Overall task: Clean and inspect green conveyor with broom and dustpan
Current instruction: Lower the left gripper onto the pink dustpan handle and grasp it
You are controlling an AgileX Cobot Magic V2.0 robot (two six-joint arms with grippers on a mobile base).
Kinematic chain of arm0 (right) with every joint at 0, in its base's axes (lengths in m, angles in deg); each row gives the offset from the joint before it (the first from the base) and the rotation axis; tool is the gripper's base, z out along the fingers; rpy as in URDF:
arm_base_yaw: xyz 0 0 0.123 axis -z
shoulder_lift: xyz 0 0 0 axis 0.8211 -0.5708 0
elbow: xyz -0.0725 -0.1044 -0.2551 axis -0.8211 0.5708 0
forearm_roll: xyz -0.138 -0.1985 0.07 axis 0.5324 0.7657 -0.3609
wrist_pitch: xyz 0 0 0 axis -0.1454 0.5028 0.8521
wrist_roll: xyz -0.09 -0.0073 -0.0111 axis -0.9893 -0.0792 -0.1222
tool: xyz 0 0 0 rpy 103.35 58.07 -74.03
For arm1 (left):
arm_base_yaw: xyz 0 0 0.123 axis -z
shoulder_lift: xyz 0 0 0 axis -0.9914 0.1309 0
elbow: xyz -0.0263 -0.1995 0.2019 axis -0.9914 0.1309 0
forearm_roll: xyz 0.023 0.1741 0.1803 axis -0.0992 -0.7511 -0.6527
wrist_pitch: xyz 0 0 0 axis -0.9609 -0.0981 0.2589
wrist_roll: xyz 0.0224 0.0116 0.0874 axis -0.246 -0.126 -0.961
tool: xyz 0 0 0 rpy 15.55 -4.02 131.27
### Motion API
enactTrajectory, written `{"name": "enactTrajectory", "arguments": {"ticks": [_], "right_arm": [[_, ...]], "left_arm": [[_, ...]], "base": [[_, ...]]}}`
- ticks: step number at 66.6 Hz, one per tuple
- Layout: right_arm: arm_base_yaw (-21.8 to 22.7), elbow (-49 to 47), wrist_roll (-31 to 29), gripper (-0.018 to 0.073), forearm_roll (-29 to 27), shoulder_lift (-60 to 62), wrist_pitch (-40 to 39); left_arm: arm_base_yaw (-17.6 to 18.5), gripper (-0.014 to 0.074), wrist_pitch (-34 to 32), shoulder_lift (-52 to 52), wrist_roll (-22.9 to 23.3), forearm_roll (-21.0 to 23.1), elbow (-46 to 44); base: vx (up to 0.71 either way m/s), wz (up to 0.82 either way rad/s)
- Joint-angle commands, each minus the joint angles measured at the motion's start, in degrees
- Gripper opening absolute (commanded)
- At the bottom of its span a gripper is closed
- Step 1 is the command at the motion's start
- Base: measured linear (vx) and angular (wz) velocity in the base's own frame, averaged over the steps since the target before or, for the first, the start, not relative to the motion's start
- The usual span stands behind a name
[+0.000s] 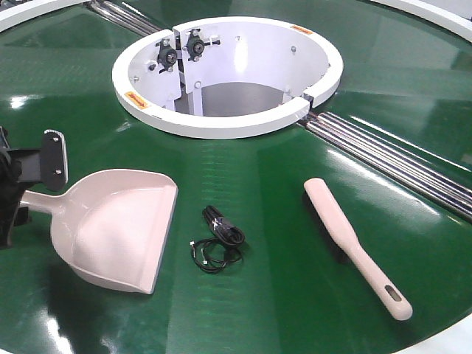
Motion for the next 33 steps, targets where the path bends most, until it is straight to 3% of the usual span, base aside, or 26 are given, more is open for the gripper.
{"name": "enactTrajectory", "arguments": {"ticks": [1,22,33], "right_arm": [[0.0,0.7,-0.3,-0.0010,0.3,1.0,-3.9],[0.0,0.7,-0.3,-0.0010,0.3,1.0,-3.9],[0.0,0.7,-0.3,-0.0010,0.3,1.0,-3.9]], "left_arm": [[0.0,0.0444,-2.7,-0.9,-1.7,-0.3,-1.7],[0.0,0.0444,-3.2,2.1,-7.0,-0.3,-1.7],[0.0,0.0444,-4.4,3.6,-7.5,-1.3,-1.9]], "base": [[0.00,0.00],[0.00,0.00],[0.00,0.00]]}}
